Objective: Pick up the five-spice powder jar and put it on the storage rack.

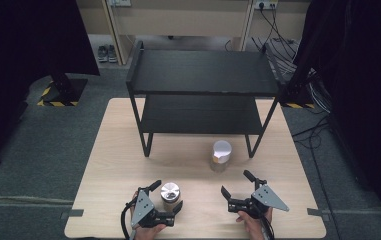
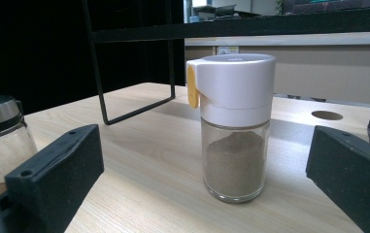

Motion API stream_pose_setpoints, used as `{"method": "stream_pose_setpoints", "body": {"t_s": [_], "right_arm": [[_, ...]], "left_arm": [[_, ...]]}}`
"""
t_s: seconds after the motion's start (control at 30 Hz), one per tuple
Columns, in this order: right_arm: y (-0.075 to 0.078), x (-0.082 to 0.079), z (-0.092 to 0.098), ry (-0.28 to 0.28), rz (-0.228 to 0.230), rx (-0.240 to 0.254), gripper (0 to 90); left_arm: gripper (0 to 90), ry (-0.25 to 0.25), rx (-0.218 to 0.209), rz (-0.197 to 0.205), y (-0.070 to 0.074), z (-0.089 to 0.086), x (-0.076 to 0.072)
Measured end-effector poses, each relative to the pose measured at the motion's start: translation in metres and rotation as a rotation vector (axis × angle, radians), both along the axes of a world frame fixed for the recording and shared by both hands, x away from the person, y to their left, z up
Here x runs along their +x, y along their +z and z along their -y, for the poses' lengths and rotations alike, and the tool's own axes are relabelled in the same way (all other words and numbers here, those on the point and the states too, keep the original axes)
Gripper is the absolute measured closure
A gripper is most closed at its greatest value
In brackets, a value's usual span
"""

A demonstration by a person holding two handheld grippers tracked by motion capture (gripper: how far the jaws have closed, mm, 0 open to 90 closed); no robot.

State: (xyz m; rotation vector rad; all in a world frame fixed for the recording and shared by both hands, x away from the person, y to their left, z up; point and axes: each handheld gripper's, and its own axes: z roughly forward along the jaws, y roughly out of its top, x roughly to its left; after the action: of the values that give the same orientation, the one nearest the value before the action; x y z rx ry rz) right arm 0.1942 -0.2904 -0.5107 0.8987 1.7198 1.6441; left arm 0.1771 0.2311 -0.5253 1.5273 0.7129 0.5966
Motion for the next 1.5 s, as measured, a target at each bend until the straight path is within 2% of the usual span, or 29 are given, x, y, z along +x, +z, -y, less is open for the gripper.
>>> {"method": "stream_pose_setpoints", "body": {"t_s": [0.73,1.1,1.5], "right_arm": [[0.000,0.000,0.000,0.001,-0.002,0.002,0.5],[0.000,0.000,-0.001,0.000,-0.003,0.003,0.5],[0.000,-0.001,-0.001,-0.003,-0.001,0.002,0.5]], "left_arm": [[2.3,-0.006,0.036,-0.013,0.006,0.004,0.000],[6.9,0.006,0.043,-0.035,0.009,0.006,0.000],[14.3,0.007,0.082,-0.074,0.018,0.010,0.003]]}}
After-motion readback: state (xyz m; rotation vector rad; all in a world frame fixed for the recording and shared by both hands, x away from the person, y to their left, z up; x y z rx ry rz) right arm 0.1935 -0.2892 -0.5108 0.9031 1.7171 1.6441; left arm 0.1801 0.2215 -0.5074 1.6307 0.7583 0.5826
